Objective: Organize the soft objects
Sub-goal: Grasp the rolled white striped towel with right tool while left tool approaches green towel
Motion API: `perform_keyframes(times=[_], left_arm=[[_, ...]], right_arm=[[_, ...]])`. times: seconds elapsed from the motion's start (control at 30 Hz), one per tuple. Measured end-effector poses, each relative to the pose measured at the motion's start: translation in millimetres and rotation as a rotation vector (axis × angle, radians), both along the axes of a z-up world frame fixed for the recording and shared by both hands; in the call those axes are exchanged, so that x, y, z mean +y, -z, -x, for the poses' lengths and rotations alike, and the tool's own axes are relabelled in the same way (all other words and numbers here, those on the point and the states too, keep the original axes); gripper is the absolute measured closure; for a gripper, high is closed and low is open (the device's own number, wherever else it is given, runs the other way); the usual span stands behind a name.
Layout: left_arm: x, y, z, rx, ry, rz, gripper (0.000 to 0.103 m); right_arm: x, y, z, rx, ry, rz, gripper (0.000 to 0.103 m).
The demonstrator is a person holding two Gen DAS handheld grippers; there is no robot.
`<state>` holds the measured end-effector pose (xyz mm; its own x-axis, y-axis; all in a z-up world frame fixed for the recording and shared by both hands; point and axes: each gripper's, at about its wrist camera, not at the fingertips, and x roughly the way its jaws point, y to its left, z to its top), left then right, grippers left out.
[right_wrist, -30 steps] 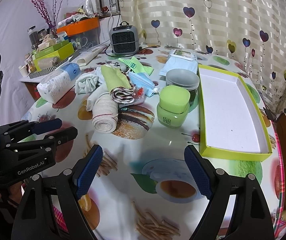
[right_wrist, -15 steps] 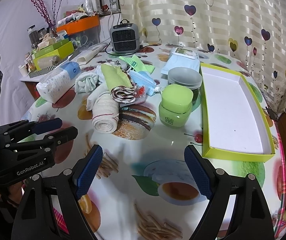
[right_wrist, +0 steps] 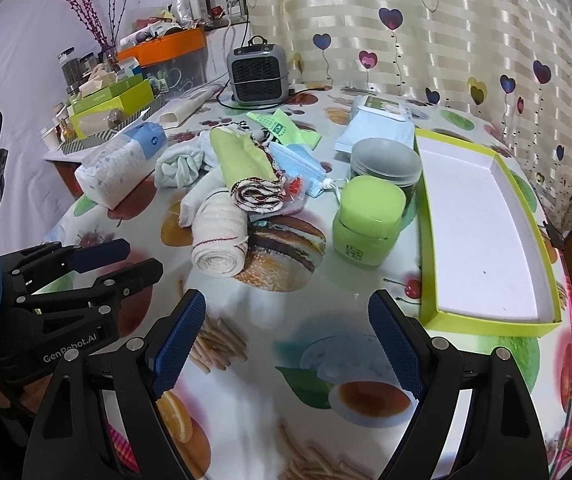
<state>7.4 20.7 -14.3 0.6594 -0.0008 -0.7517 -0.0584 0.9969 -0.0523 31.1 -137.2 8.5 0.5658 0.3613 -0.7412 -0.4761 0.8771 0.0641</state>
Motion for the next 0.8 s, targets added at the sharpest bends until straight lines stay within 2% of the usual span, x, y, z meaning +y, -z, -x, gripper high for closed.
perform_keyframes(times=[0.2,0.73,0.8], left_arm=[[5.3,0.3,-3.8,-0.002,-0.008,0.001,0.059],[45.2,0.4,-11.5,-0.017,-0.056,0.081,0.058],[49.4,0.6,-13.5,-0.019,-0.060,0.089,0.058]], right_arm=[[10.4,-1.6,-5.0,-0.003,-0.021,-0.002,0.019],[42.9,6.7,-28.2,0.047,-0.067,-0.040,0.019],[46.8,9.1,-33.2,0.059,-0.073,-0.055,0.023]])
